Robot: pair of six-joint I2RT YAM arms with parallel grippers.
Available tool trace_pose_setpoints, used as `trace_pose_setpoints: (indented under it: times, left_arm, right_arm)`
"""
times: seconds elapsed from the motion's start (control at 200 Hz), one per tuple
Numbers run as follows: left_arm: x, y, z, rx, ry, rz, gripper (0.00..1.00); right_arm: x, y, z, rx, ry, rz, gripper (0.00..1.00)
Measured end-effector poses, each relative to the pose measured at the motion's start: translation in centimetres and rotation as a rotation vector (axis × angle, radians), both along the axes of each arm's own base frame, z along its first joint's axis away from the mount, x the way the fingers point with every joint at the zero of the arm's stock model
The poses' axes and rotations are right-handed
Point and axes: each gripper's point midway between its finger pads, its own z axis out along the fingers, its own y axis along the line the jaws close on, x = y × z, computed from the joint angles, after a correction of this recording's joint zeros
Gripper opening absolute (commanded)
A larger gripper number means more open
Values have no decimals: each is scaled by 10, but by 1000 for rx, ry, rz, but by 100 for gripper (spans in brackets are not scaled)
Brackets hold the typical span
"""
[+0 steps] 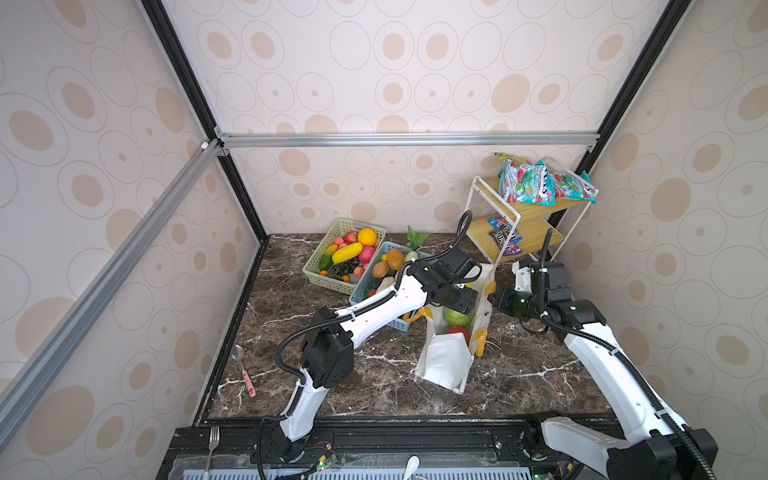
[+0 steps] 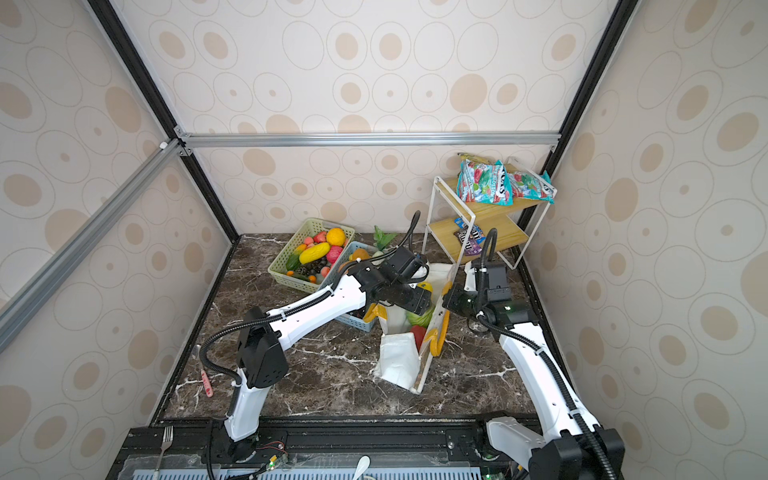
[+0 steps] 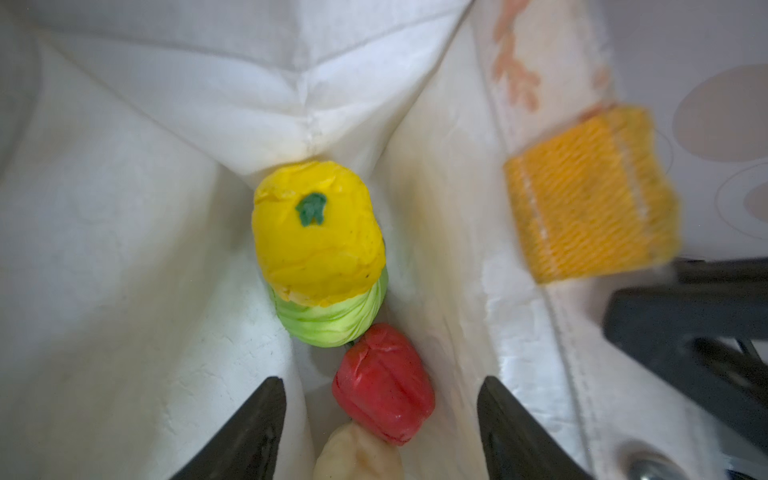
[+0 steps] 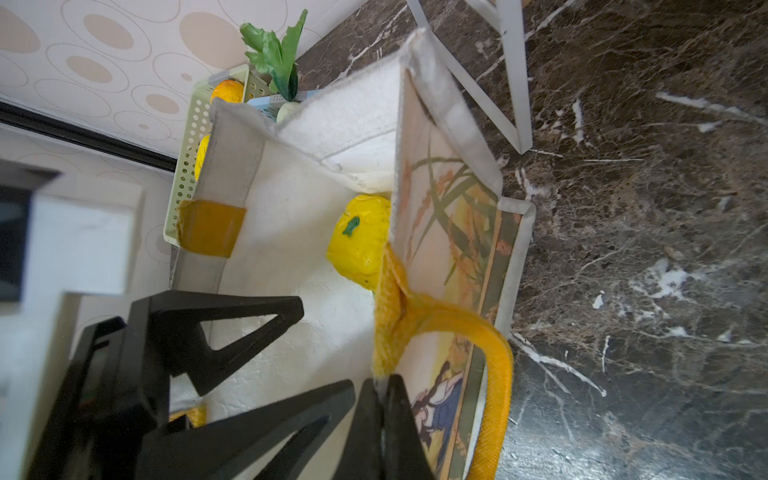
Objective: Place the food into the grocery bag and tie it
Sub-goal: 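Lower the red pepper into the bag and open the left gripper, then withdraw the left gripper from the bag back over the blue basket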
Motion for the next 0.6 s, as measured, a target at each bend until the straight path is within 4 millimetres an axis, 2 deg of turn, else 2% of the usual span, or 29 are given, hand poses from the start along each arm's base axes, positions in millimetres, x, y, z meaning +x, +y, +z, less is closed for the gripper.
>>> trace_pose_setpoints:
  times: [0.135,0.34,0.5,0.6]
  left_arm:
    - [6,-2,19,-39,-24,8,75]
    - [13,6,37,-84,-23,36,75]
    - [25,21,62,-139,-38,77,75]
    - [38,37,84,-186,-61,117,75]
  right_arm:
    - [-1,0,1,0,-3,0,0]
    - [-2,0,0,0,-2,-1,0]
    - [-2,0,0,0,-2,-1,0]
    - [-2,0,0,0,-4,-1,0]
